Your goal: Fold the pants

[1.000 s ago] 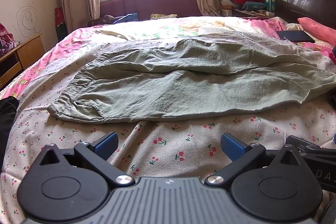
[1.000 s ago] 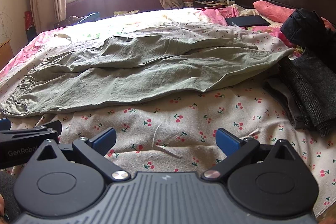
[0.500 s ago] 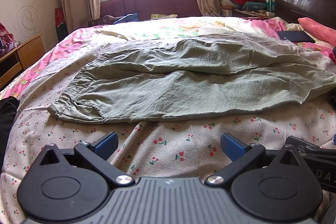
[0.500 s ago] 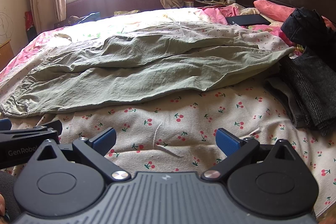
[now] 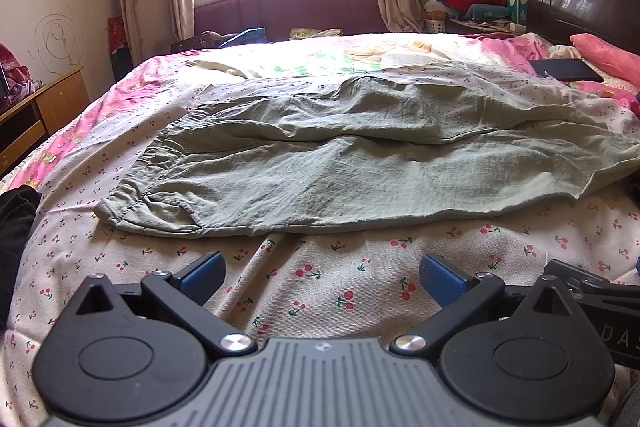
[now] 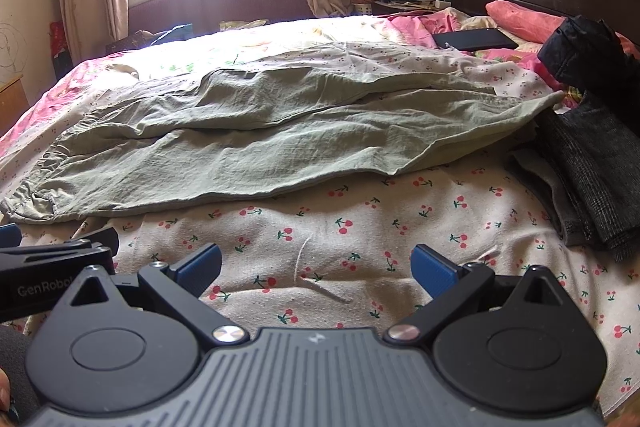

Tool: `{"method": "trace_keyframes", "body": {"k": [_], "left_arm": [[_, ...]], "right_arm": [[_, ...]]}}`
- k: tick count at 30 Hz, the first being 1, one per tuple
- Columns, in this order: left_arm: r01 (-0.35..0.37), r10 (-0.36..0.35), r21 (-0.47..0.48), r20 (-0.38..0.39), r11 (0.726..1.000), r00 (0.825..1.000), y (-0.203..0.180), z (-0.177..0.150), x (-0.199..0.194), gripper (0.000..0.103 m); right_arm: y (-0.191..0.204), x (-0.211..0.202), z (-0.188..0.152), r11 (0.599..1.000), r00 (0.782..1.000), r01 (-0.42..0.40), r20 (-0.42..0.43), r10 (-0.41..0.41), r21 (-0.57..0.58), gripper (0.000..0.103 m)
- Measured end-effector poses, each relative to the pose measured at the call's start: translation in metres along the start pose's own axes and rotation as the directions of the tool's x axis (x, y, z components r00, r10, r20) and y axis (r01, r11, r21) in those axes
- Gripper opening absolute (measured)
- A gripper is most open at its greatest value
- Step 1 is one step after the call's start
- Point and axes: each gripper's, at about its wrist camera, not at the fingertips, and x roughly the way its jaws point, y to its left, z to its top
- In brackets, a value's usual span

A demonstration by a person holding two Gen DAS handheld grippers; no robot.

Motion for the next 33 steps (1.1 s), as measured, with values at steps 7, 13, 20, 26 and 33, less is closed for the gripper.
{"method": "trace_keyframes", "body": {"k": [7,13,20,26,33], "left_arm": [[0.0,0.0,-0.001,0.002,1.0,1.0,0.0,0.001,0.0,0.103],[-0.017,0.016,0.013,0.071,1.0,0.997,0.009,0.011,-0.008,0.103],[-0.07,0.079,-0.091,0.093,0.993,0.993,0.078,0.033,0.001,0.103],[-0.226,0.225,0.003,0.06,0.974,0.972,0.152,0.032,0.043,0.103],[-0.191,0.193,0.157,0.002,0.969,0.981,0.198,0.027,0.105,0.103]], "right_arm": [[0.0,0.0,0.0,1.0,1.0,0.0,0.0,0.0,0.0,0.101],[0.005,-0.004,0.01,0.999,0.999,-0.03,0.021,0.03,-0.014,0.1],[0.056,0.011,0.036,0.981,0.988,-0.151,0.02,0.155,-0.121,0.1],[0.142,0.046,0.046,0.903,0.946,-0.318,-0.041,0.32,-0.29,0.098],[0.215,0.092,0.034,0.769,0.897,-0.436,-0.159,0.412,-0.467,0.084]]}}
